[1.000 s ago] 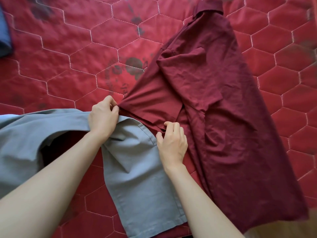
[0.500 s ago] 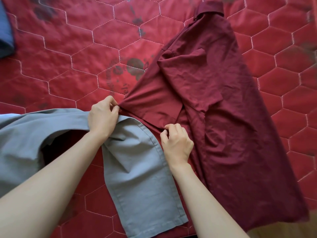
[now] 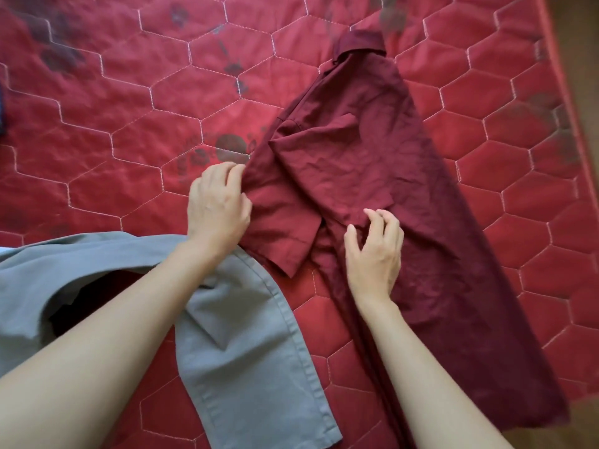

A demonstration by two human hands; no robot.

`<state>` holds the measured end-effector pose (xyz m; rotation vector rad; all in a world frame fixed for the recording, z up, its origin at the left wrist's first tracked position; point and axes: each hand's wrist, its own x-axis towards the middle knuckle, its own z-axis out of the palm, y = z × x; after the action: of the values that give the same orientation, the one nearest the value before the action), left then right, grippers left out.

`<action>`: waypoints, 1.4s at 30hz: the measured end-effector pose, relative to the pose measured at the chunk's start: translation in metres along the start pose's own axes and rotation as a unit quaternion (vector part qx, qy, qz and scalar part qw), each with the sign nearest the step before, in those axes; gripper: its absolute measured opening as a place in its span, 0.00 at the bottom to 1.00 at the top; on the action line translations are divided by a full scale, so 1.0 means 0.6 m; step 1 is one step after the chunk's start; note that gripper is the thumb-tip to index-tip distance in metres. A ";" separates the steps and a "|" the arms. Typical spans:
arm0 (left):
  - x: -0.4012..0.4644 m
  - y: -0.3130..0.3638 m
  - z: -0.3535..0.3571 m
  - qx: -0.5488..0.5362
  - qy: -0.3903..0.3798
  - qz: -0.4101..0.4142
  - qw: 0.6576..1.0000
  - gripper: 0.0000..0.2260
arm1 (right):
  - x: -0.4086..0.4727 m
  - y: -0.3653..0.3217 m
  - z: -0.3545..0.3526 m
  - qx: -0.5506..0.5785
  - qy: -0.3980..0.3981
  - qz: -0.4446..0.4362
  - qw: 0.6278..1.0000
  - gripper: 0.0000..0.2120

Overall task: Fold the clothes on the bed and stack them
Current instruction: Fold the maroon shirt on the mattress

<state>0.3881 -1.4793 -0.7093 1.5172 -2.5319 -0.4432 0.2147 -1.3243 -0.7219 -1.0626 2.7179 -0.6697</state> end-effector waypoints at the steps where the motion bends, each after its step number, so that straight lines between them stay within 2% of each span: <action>1: 0.022 0.017 0.006 -0.002 -0.007 0.041 0.999 0.20 | 0.024 0.006 -0.004 -0.006 -0.017 0.028 0.999 0.20; 4: 0.091 0.068 0.030 0.015 -0.057 0.126 0.990 0.23 | 0.085 0.021 -0.012 -0.013 -0.056 0.084 0.995 0.25; 8: 0.175 0.125 0.067 0.069 -0.104 0.177 0.976 0.27 | 0.129 0.029 -0.013 -0.012 -0.108 0.108 0.988 0.24; 10: 0.207 0.148 0.080 0.090 -0.123 0.157 0.976 0.28 | 0.136 0.025 -0.011 -0.003 -0.124 0.111 0.986 0.22; 13: 0.246 0.170 0.091 0.075 -0.160 0.054 0.983 0.27 | 0.137 0.023 -0.006 0.029 -0.137 0.167 0.976 0.19; 16: 0.271 0.180 0.083 -0.047 -0.197 -0.022 0.979 0.22 | 0.135 0.018 -0.013 0.089 -0.123 0.218 0.964 0.14; 18: 0.279 0.177 0.055 -0.173 -0.188 -0.032 0.966 0.17 | 0.127 0.006 -0.027 0.133 -0.092 0.206 0.965 0.12; 20: 0.271 0.153 0.001 -0.293 -0.183 -0.028 0.938 0.08 | 0.106 -0.016 -0.044 0.192 -0.064 0.157 0.967 0.09; 23: 0.219 0.074 -0.080 -0.354 -0.181 -0.001 0.918 0.10 | 0.052 -0.049 -0.055 0.243 -0.072 0.047 0.966 0.04; 26: 0.130 -0.016 -0.122 -0.288 -0.196 0.012 0.937 0.08 | -0.015 -0.065 -0.044 0.200 -0.130 -0.066 0.969 0.06; 30: 0.025 -0.107 -0.101 -0.044 -0.246 0.096 0.963 0.10 | -0.089 -0.060 -0.011 0.091 -0.204 -0.184 0.957 0.06; 32: -0.010 -0.133 -0.076 0.046 -0.241 0.088 0.965 0.11 | -0.105 -0.056 0.000 0.070 -0.236 -0.205 0.947 0.09; 34: -0.030 -0.135 -0.053 0.046 -0.199 0.029 0.978 0.10 | -0.097 -0.057 0.006 0.072 -0.224 -0.205 0.950 0.09; 37: -0.031 -0.099 -0.025 -0.010 -0.140 -0.068 0.988 0.09 | -0.049 -0.074 0.014 0.080 -0.167 -0.197 0.963 0.08; 40: -0.013 -0.050 -0.006 -0.012 -0.142 -0.124 0.982 0.17 | 0.018 -0.100 0.030 0.064 -0.135 -0.212 0.966 0.12; 42: 0.002 -0.027 0.002 0.012 -0.152 -0.146 0.977 0.19 | 0.057 -0.119 0.048 0.034 -0.175 -0.217 0.960 0.18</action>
<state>0.4008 -1.4875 -0.7157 1.9768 -2.5383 -0.7400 0.2413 -1.4037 -0.7145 -1.6069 2.1660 -0.5583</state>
